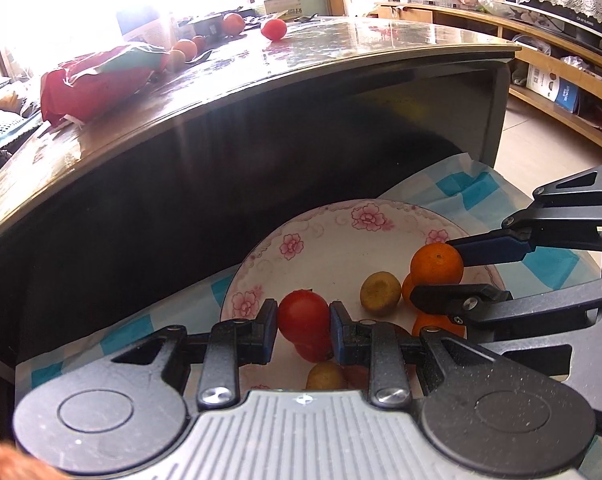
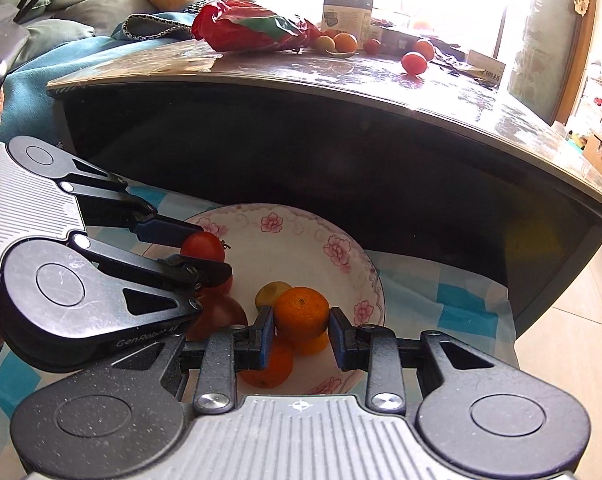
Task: Organize fruits
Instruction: 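Open the left tool to drop the tomato in the bowl while the right tool releases the tangerine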
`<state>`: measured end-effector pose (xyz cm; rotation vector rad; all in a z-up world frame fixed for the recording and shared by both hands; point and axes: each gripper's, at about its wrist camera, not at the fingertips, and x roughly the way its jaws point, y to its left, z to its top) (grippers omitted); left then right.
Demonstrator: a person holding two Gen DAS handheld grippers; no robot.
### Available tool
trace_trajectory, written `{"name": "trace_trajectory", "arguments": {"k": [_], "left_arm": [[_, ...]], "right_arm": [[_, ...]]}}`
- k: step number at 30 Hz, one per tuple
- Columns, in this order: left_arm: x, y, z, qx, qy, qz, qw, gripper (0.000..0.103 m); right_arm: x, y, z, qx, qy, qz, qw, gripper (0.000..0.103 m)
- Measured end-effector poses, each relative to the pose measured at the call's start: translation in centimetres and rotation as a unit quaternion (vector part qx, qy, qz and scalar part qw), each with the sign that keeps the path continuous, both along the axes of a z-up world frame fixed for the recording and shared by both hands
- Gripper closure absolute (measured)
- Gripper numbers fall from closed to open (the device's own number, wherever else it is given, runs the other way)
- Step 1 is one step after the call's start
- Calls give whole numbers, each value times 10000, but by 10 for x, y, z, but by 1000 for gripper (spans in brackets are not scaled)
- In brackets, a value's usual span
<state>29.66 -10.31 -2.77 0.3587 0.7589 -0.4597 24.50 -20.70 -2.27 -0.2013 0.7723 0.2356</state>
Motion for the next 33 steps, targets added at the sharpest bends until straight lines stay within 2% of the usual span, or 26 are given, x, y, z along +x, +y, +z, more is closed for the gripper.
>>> {"name": "trace_trajectory", "arguments": {"k": [16,33], "left_arm": [[-4,-3,-2,112,-235,-42,9997,66],[-2,-1,3,-19,-243,-22,9997,64]], "right_arm": [[0,1,-5,32,-112,-63,9999,76],[1,-10,-5,265,-104,-193,9994,71]]}}
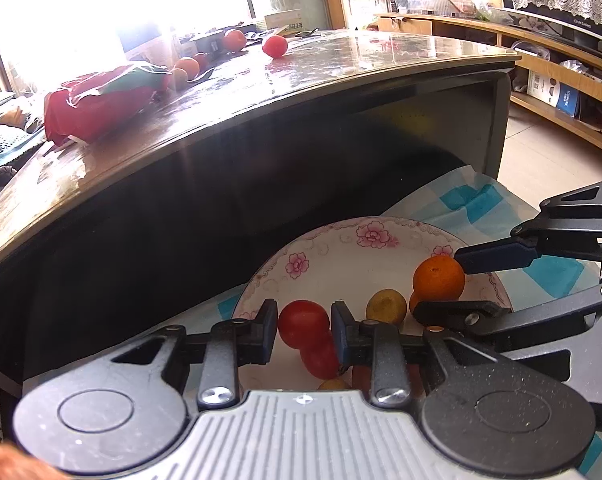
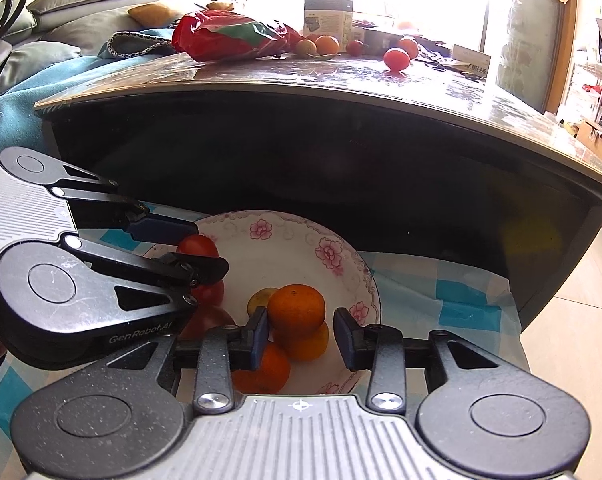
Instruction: Organize fruits
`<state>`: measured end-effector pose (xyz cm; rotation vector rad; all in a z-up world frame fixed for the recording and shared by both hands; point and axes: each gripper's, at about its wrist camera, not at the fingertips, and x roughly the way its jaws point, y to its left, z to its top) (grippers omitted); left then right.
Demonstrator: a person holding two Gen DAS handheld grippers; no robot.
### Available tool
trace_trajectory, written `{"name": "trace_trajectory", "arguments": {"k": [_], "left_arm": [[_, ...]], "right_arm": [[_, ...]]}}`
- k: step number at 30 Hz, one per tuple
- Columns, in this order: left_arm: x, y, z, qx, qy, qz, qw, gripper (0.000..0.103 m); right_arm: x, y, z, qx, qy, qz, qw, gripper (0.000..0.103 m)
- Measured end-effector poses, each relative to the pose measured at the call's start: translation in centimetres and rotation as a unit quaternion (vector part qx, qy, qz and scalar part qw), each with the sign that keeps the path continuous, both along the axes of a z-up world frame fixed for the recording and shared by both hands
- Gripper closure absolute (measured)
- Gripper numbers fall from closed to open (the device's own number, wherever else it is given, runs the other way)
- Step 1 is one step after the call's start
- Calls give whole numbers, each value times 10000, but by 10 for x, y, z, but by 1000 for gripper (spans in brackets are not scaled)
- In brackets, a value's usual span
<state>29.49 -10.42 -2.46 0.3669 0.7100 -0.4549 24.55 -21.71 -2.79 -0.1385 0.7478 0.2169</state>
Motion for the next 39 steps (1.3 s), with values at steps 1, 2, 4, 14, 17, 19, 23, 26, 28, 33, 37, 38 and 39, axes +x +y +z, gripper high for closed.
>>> {"name": "trace_trajectory", "arguments": {"k": [1,2,4,14,17,19,23,26,28,33,37,38,39], "left_arm": [[0,0,0,-4,-2,-1,10000,64],[0,1,0,-5,4,-1,10000,64],[0,2,1,-29,4,22,10000,63],[-7,12,7,-162,22,51,9999,59],[-9,12,7,-162,27,36,9999,58],[-11,13,7,-169,33,41,9998,58],[-16,19,9,-201,40,79,9998,58],[-22,25,12,-231,18,118,9997,58],[-25,30,14,-251,9,153,9996,58],[-33,36,17,-312,38,240,9992,58],[-42,37,18,-388,78,306,9987,56],[-45,36,18,-394,80,321,9987,54],[-47,36,18,-415,84,336,9985,52]], "right_arm": [[0,-1,0,3,-1,-7,10000,70],[0,-2,0,16,0,-14,10000,67],[0,-3,0,34,-10,-26,10000,66],[-3,-6,2,94,4,-57,9999,64],[-4,-7,3,176,27,-54,9998,62],[-5,-7,3,153,21,-57,9999,62],[-6,-8,5,176,-10,-84,9998,61],[-9,-13,9,314,-43,-124,9994,59],[-8,-16,11,488,-22,-174,9987,59],[-10,-23,17,817,40,-315,9962,59],[-17,-22,22,769,27,-426,9961,59],[-18,-21,23,743,23,-449,9962,59],[-21,-21,25,706,17,-462,9964,59]]}}
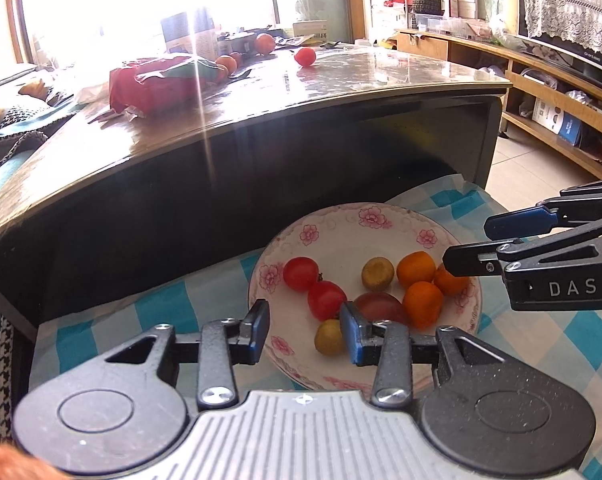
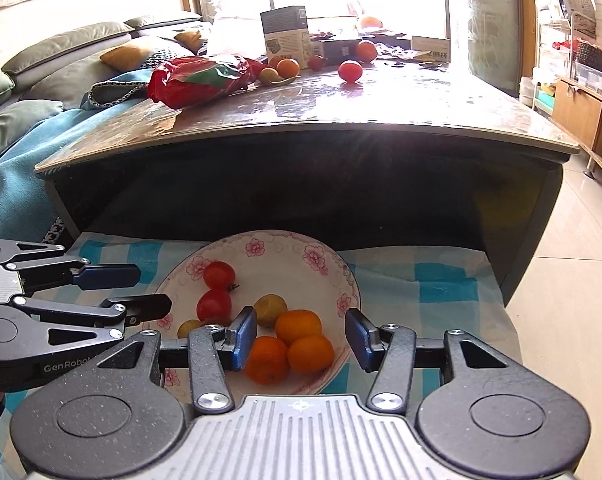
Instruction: Organize fruits
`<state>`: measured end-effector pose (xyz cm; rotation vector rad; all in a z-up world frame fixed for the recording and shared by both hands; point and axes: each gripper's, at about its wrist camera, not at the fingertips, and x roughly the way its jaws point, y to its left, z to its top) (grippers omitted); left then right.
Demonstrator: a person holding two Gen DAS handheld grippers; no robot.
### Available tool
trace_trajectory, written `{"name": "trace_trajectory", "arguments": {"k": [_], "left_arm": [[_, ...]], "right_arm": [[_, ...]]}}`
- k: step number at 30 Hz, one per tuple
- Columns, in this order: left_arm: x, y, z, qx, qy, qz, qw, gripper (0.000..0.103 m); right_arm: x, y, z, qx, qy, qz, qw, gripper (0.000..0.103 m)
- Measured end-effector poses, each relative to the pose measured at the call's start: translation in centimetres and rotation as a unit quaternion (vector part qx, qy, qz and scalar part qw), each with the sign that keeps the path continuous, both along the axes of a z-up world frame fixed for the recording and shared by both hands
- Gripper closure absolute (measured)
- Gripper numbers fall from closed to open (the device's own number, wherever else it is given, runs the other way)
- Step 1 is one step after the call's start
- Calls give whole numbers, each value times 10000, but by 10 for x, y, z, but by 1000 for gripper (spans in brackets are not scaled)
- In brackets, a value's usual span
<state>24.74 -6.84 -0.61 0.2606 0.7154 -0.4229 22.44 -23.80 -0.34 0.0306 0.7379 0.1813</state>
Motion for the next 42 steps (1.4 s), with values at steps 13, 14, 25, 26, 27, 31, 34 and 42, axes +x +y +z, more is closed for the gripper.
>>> {"name": "trace_trajectory", "arguments": {"k": [13,14,25,26,27,31,34,42], "left_arm": [[-33,1,-1,-144,-70,529,9985,24],[-35,1,-2,-129,-92,561,9983,22],[-54,13,-8,-179,-150,994,9948,4],[-56,13,-8,-162,-179,1000,9947,2],[-58,13,-8,-145,-211,1007,9946,1],[-67,15,-8,-186,-239,1055,9940,0],[-74,19,-7,-258,-236,1098,9933,0],[-99,27,-7,-391,-218,1105,9929,0]], "right_arm": [[-30,1,6,-301,47,-303,9991,59],[-33,1,6,-324,57,-323,9989,58],[-55,3,7,-447,61,-512,9977,54],[-56,3,7,-449,66,-532,9976,54],[-57,3,7,-446,65,-546,9975,54],[-63,4,8,-445,65,-589,9972,53],[-68,5,8,-449,85,-616,9971,53],[-87,10,11,-564,47,-651,9963,50]]}}
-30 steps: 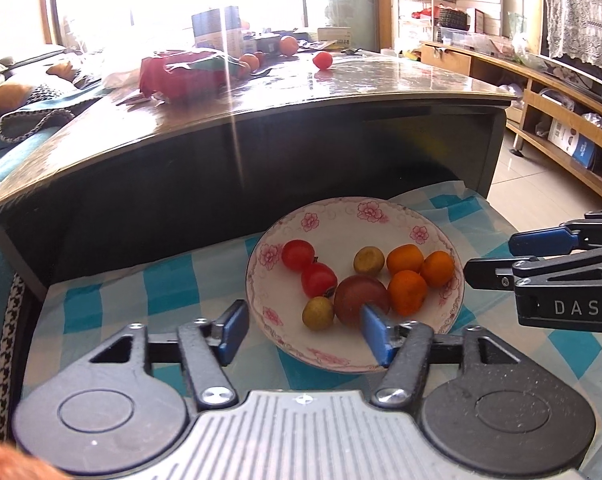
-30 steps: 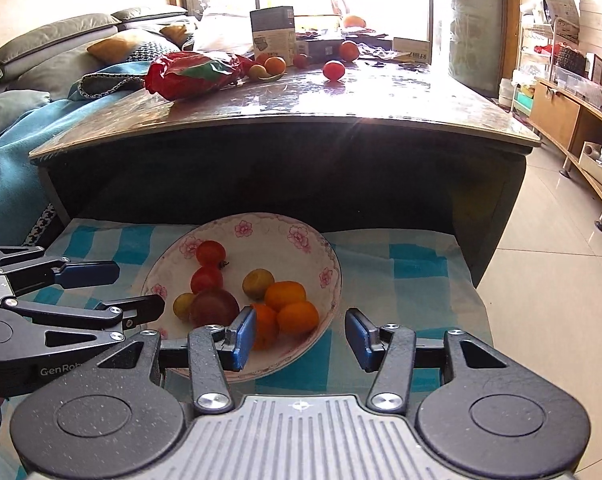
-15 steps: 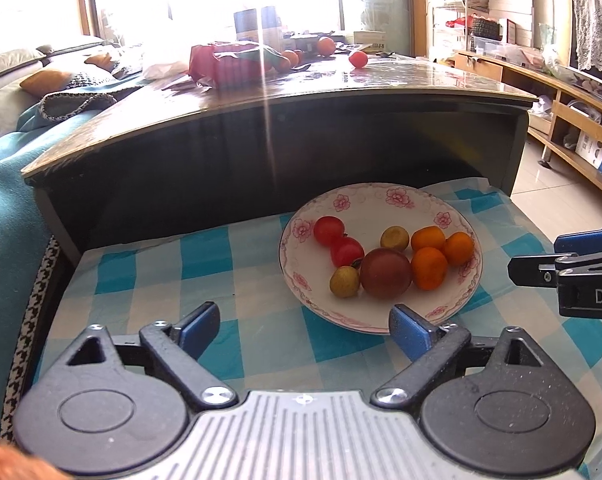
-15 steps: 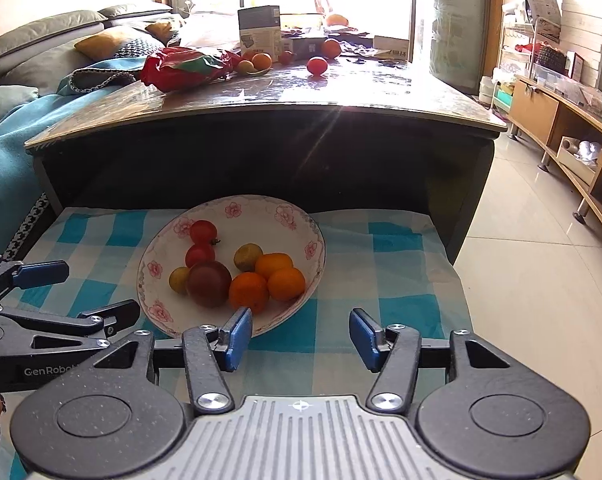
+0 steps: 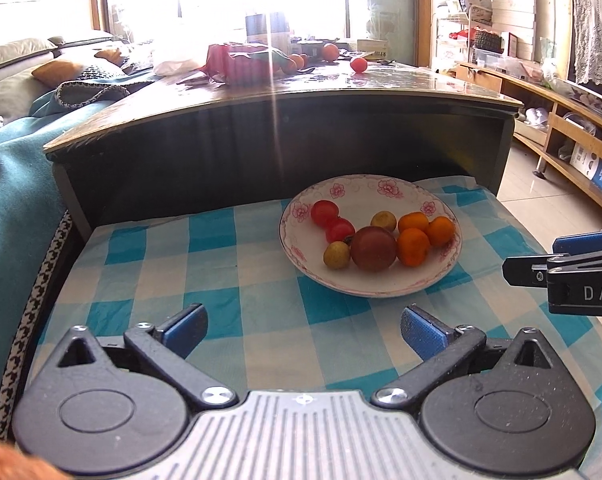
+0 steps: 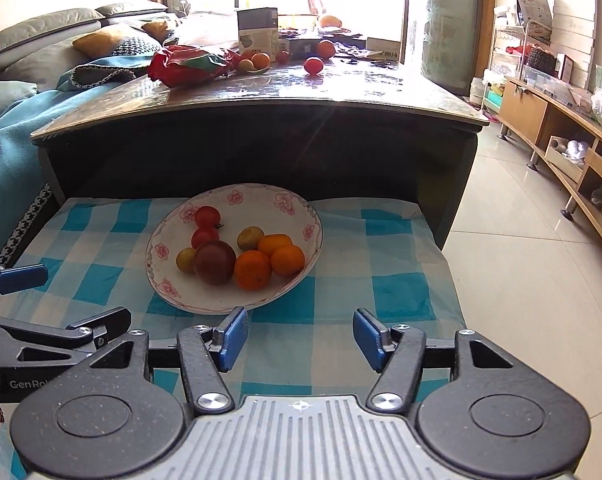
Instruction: Organize fruits
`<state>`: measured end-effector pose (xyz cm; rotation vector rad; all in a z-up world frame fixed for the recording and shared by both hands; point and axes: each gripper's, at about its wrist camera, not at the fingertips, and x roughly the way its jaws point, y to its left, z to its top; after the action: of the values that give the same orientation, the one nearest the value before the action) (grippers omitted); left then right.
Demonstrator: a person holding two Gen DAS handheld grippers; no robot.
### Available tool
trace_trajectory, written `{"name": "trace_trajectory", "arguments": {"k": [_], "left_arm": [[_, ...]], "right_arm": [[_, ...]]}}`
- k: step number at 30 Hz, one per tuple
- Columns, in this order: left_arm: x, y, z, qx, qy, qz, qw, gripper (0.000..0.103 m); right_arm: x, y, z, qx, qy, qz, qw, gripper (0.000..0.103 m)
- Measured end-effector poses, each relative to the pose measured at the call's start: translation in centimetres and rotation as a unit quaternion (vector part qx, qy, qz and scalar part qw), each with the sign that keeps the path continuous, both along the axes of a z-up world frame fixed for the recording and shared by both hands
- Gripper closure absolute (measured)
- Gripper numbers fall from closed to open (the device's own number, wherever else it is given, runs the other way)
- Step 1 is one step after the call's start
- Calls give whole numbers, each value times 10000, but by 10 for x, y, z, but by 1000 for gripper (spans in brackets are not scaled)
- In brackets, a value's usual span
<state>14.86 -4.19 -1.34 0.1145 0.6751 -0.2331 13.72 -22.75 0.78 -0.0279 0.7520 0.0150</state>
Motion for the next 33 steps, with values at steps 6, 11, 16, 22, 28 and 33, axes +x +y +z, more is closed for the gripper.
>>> {"name": "trace_trajectory", "arguments": {"k": [6,11,16,22,28,33], "left_arm": [[-17,13,2,-230,58,92,9997,0],[-33,22,3,-293,64,114,9995,0],[-50,25,3,-291,66,98,9995,0],[-68,25,6,-357,84,41,9993,0],[-82,30,9,-400,77,58,9992,0],[-92,34,10,-437,86,72,9990,0]], "right_arm": [[-14,6,1,-61,-11,6,10000,50],[-28,11,0,-52,36,7,10000,50],[-45,15,4,-10,15,-15,10000,49],[-66,20,7,-32,13,21,10000,49],[-83,22,9,-29,12,0,10000,49],[-94,22,12,-5,-13,-14,10000,49]]}}
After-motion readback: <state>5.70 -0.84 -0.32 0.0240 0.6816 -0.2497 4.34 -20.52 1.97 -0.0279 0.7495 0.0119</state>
